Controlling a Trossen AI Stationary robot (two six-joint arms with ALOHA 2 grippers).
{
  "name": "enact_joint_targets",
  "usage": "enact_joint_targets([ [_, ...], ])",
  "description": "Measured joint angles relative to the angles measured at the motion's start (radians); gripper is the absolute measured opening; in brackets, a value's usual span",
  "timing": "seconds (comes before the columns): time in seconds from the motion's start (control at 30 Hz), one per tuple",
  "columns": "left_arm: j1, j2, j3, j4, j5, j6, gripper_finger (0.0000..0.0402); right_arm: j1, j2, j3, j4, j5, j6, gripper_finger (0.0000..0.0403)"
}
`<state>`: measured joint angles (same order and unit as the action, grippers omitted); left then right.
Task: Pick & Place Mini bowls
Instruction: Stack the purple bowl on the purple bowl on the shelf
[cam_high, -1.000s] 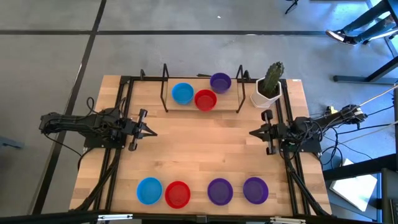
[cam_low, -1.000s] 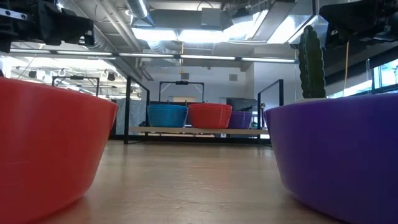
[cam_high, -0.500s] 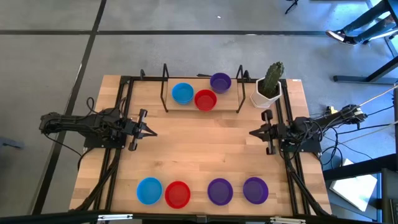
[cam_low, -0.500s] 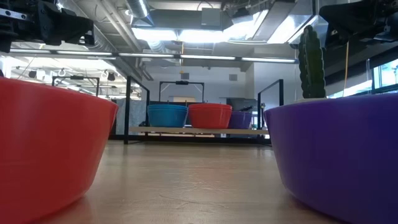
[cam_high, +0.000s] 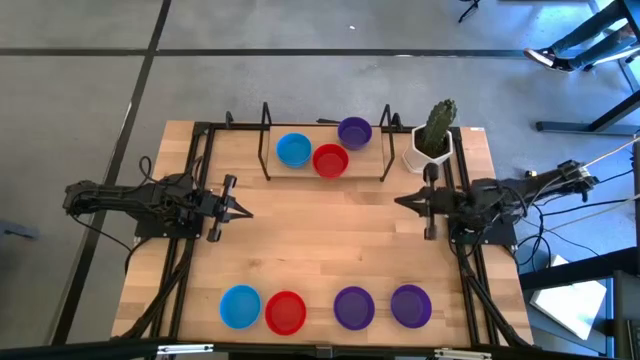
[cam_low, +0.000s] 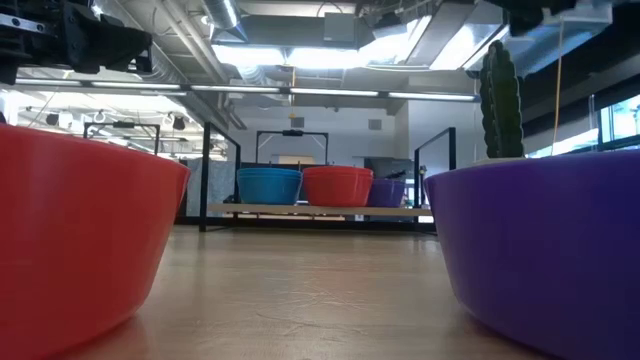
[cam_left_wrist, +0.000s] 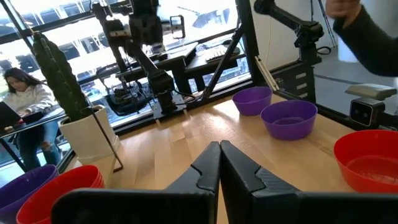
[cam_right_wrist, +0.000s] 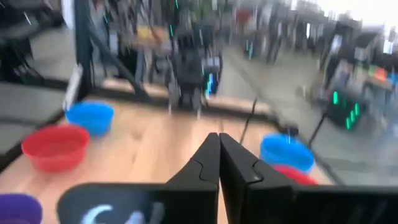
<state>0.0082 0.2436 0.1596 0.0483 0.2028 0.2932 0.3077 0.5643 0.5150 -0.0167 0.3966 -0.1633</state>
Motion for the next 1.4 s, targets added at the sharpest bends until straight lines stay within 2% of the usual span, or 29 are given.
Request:
enact_joint_targets([
  [0.17,0.0,0.0,0.0,0.0,0.0,-0.001,0.0009,0.011,0.213,0.306,-0.38,0.047,0.112,0.0006],
  [0.33,0.0,0.0,0.0,0.0,0.0,-0.001,0.001,0.055,0.434,0.59,-0.729,0.037,0.239,0.0035],
  [0.47,0.0,0.0,0.0,0.0,0.0,-0.002,0.0006,0.087,0.586,0.758,-0.898,-0.021,0.341,0.007],
  [0.6,0.0,0.0,0.0,0.0,0.0,-0.002,0.0007,0.115,0.718,0.86,-1.047,-0.158,0.441,0.0108],
  [0.77,0.0,0.0,0.0,0.0,0.0,-0.002,0.001,0.167,0.828,0.855,-1.172,-0.354,0.653,0.0136],
  [1.0,0.0,0.0,0.0,0.0,0.0,-0.018,0.0005,0.26,0.939,0.764,-1.173,-0.492,0.872,0.0141],
  [1.17,0.0,0.0,0.0,0.0,0.0,-0.022,0.0005,0.32,0.987,0.709,-1.137,-0.497,0.891,0.0141],
  [1.4,0.0,0.0,0.0,0.001,0.0,-0.021,0.0006,0.369,1.028,0.652,-0.972,-0.469,0.836,0.0141],
])
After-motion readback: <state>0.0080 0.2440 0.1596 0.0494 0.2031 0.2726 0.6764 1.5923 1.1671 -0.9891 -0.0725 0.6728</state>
